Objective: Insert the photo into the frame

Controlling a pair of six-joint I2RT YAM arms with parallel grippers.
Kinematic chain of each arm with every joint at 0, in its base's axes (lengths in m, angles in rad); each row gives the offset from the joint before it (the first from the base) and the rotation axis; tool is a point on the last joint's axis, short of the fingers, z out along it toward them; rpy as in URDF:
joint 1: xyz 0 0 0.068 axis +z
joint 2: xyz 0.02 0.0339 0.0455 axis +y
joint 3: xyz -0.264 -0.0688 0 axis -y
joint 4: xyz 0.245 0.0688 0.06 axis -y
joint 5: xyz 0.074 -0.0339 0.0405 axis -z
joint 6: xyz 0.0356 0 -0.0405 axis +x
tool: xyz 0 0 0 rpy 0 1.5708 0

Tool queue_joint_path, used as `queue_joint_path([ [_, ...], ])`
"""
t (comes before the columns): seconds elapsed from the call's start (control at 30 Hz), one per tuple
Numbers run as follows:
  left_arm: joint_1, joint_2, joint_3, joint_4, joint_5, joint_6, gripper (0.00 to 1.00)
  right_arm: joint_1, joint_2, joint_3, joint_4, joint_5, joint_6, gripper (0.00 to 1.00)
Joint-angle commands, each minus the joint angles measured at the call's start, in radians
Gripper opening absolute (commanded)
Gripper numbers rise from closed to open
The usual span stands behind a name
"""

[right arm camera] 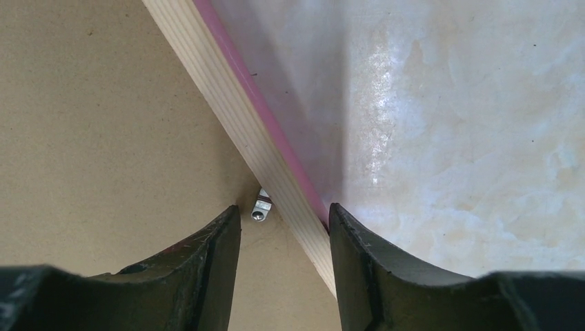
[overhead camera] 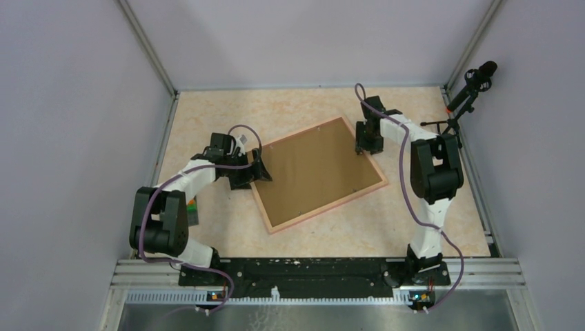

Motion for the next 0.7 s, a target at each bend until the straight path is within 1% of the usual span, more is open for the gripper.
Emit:
queue_joint_path([
  [0.0, -0.003, -0.034, -0.019, 0.036, 0.021, 0.010, 0.99, -0.003, 0.058, 0.019, 0.004, 0.018, 0.057, 0.45],
  [0.03, -0.003, -0.035, -0.020, 0.038, 0.022, 0.008, 0.99, -0.004, 0.058, 0.020, 0.003, 0.016, 0.061, 0.40],
  [0.1, -0.003, -0.035, -0.020, 0.039, 0.023, 0.008, 0.99, -0.005, 0.055, 0.015, 0.003, 0.012, 0.063, 0.25],
  [0.13, -0.003, -0.035, -0.020, 0.039, 0.023, 0.008, 0.99, -0.005, 0.052, 0.011, 0.004, 0.009, 0.062, 0.19],
  [0.17, -0.003, -0.038, -0.020, 0.039, 0.022, 0.009, 0.99, -0.005, 0.046, 0.004, 0.006, 0.009, 0.063, 0.16],
  [0.2, -0.003, -0.041, -0.020, 0.039, 0.021, 0.011, 0.99, -0.005, 0.041, 0.000, 0.006, 0.008, 0.060, 0.16],
  [0.27, -0.004, -0.052, -0.020, 0.043, 0.021, 0.015, 0.99, -0.007, 0.030, 0.001, 0.003, -0.001, 0.052, 0.17],
  [0.3, -0.005, -0.062, -0.021, 0.046, 0.021, 0.017, 0.99, -0.008, 0.022, 0.004, 0.002, -0.004, 0.046, 0.19],
  [0.33, -0.006, -0.077, -0.021, 0.047, 0.020, 0.020, 0.99, -0.008, 0.012, 0.009, -0.003, -0.011, 0.039, 0.24],
  [0.37, -0.008, -0.089, -0.019, 0.046, 0.017, 0.023, 0.99, -0.007, -0.001, 0.017, -0.013, -0.019, 0.031, 0.31],
  [0.4, -0.010, -0.101, -0.014, 0.038, 0.015, 0.026, 0.99, -0.008, -0.015, 0.027, -0.025, -0.023, 0.022, 0.41],
  [0.43, -0.013, -0.114, -0.006, 0.031, 0.016, 0.027, 0.99, -0.007, -0.035, 0.029, -0.035, -0.025, 0.007, 0.56],
  [0.47, -0.016, -0.125, 0.002, 0.021, 0.017, 0.029, 0.99, -0.007, -0.058, 0.023, -0.043, -0.029, -0.003, 0.65],
  [0.5, -0.021, -0.137, 0.012, 0.014, 0.024, 0.031, 0.99, -0.008, -0.076, 0.015, -0.057, -0.033, -0.008, 0.70],
  [0.57, -0.031, -0.159, 0.033, -0.008, 0.028, 0.038, 0.99, -0.008, -0.114, -0.027, -0.087, -0.012, 0.010, 0.73],
  [0.67, -0.068, -0.180, 0.067, -0.023, 0.027, 0.055, 0.99, -0.006, -0.230, -0.192, -0.037, 0.013, 0.098, 0.75],
])
